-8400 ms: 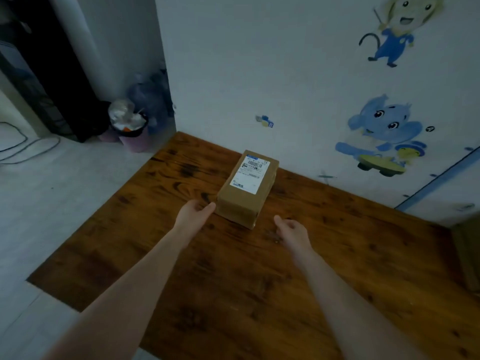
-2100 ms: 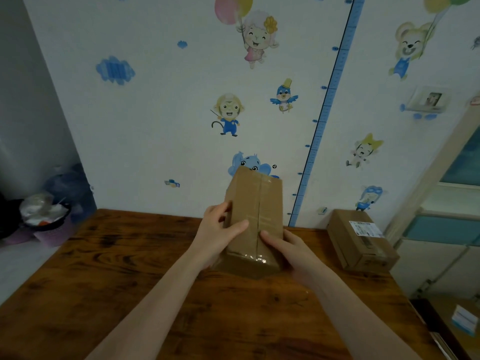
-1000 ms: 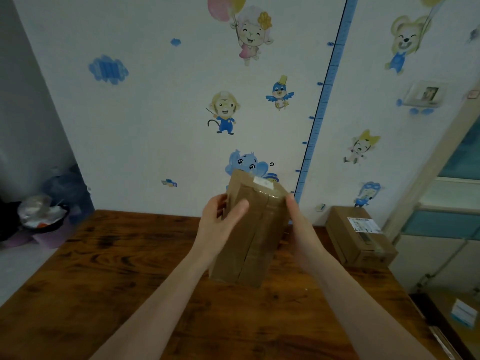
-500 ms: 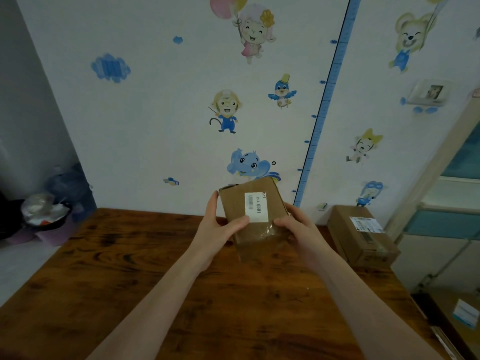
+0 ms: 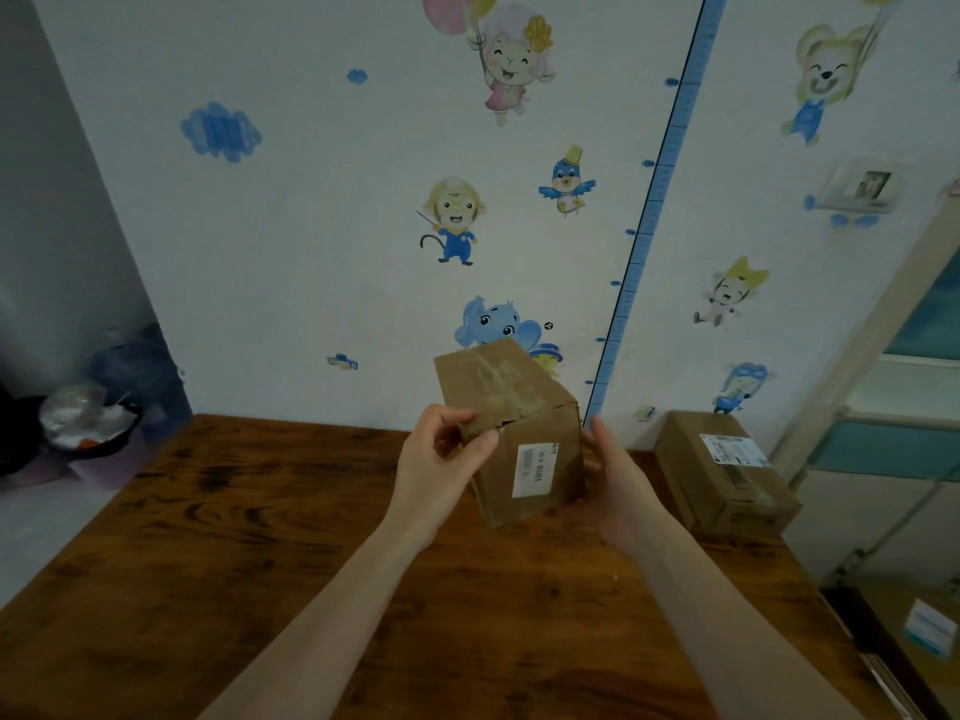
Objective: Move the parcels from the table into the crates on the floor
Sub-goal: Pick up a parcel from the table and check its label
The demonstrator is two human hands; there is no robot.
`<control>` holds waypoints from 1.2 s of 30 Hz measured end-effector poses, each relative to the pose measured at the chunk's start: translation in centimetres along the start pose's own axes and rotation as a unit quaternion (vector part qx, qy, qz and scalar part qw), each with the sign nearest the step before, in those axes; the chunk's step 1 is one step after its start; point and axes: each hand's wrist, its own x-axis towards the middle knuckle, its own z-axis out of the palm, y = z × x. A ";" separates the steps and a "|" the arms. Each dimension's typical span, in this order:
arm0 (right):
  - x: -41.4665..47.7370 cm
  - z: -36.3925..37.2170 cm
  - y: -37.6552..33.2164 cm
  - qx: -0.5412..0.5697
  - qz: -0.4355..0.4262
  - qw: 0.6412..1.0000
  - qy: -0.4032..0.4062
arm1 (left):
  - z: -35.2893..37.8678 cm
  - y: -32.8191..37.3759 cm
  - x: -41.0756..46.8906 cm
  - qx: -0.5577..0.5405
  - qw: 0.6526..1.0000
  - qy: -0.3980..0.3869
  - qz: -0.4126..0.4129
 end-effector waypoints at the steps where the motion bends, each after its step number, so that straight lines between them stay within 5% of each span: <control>1: 0.1 0.0 0.0 0.008 0.005 1.000 0.006 | 0.0 0.0 0.0 -0.009 1.000 0.005 -0.005; 7: 0.0 0.4 0.4 -0.009 0.007 1.000 0.020 | -0.4 0.5 0.2 0.028 0.999 -0.006 -0.031; 14: -0.5 1.2 1.1 -0.154 -0.175 0.972 0.029 | -1.7 -0.3 1.3 -0.057 0.959 -0.057 -0.272; 17: -0.5 1.7 1.1 -0.131 -0.179 0.975 0.031 | -1.5 -1.0 1.3 -0.103 0.944 -0.049 -0.309; 25: 0.1 2.1 1.6 -0.048 -0.115 0.992 0.025 | -2.2 -1.3 1.4 -0.139 0.950 -0.058 -0.272; 36: 0.1 2.7 1.6 -0.114 -0.120 0.986 0.013 | -2.5 -2.3 1.2 -0.137 0.963 -0.038 -0.230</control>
